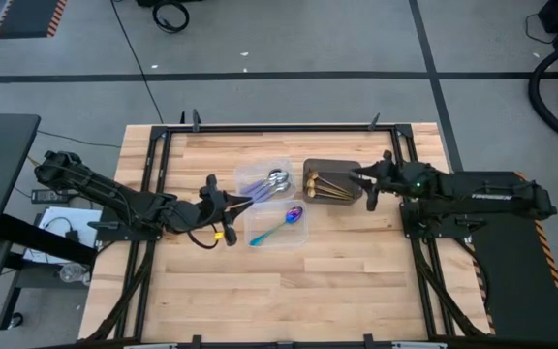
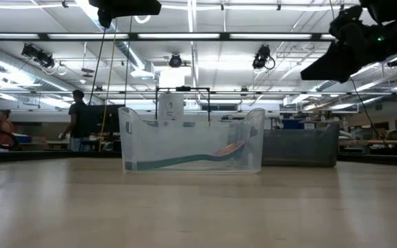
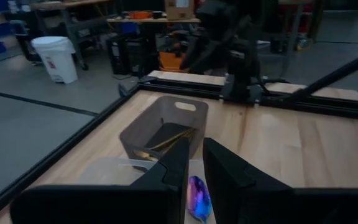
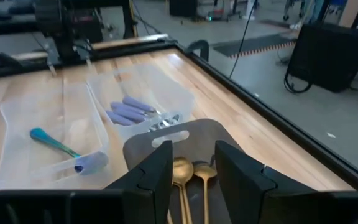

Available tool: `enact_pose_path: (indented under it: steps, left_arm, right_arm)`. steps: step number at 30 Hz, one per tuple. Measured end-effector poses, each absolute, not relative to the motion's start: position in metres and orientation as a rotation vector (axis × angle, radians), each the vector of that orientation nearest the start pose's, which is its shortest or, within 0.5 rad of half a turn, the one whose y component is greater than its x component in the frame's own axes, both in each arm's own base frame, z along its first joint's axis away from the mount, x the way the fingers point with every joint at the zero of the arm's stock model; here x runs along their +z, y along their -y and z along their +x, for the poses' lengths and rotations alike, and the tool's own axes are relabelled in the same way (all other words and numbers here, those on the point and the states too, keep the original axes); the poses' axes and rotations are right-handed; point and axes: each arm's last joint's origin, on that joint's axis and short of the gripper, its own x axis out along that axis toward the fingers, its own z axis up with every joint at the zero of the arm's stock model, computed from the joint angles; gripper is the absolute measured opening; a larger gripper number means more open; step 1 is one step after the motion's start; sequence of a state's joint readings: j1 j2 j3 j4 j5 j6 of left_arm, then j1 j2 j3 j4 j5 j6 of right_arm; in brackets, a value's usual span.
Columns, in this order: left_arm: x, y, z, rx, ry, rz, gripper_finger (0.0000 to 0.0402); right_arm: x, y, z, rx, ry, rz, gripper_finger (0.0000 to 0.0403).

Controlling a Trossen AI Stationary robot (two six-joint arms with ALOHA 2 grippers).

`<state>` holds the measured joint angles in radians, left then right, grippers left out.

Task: Sort silverware by color (type)
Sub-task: Return to Home Position

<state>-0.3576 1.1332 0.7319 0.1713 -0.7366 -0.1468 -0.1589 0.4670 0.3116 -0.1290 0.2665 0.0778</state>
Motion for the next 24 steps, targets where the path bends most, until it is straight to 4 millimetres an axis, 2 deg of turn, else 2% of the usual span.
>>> enact_pose_path:
  steps: [6,11,18,24]
  left_arm:
    - [0.283,0.066,0.235,0.424,-0.147,-0.066,0.0051]
    - [0.282,0.066,0.235,0.423,-0.139,-0.072,0.0029]
    - [0.250,0.055,0.227,0.400,-0.053,-0.082,0.0008]
    - [0.224,0.033,0.205,0.388,-0.005,-0.165,0.0008]
  right_arm:
    - [0.209,0.025,0.108,-0.422,-0.179,0.078,0.0130]
    - [0.201,0.023,0.100,-0.396,-0.125,0.104,0.0130]
    - [0.190,0.021,0.092,-0.378,-0.095,0.134,0.0130]
    - [0.183,0.019,0.085,-0.360,-0.117,0.159,0.0130]
